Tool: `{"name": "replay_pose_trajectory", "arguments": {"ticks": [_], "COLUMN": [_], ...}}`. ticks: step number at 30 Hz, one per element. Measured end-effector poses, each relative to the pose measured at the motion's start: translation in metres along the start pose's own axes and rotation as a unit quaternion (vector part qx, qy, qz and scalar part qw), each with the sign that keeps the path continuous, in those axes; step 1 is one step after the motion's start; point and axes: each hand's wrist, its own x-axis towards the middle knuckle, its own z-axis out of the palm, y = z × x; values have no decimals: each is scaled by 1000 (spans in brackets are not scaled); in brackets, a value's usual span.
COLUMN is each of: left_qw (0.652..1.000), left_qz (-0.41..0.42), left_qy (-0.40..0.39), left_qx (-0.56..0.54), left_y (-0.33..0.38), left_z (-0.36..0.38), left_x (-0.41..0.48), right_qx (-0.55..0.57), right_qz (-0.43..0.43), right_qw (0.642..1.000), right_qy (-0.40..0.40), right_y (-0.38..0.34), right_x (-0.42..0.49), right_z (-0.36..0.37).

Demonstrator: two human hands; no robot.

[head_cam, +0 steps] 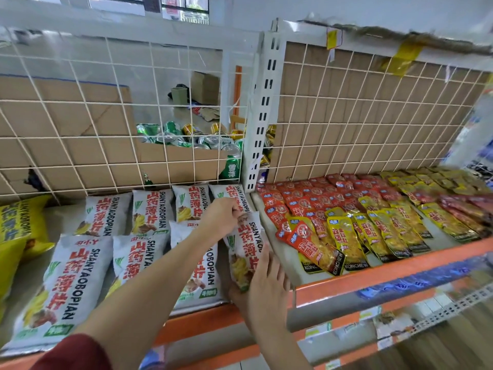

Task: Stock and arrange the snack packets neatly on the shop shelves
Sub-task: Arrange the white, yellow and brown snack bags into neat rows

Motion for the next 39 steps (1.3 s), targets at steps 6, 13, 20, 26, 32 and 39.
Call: {"name": "replay_pose_trajectory", "arguments": {"ticks": [6,13,20,26,32,39], "left_qw": [1000,997,964,918,908,937], "left_qz": [-27,48,247,296,302,205], "left_qy": [4,55,-31,-126,-125,-124], "left_qx": [-4,-2,89,232,261,255], "left_y": [4,-5,-13,0,-2,11], "left_z": [4,-7,-18,1,2,8], "left_x": [-3,-9,-43,-59,-57,-53], "right_qx": [-3,-12,-2,18,20,33], "right_qz": [9,-3,-21,-2,5,-5], "right_qw": [1000,998,999,1000,1000,999], "right_qy": [17,63,49,13,3,-6], "right_y": [-1,3,3,5,4,4], "right_x": [-3,-4,1,-6,-8,-11], "right_z": [-1,0,-3,2,-2,-11]}}
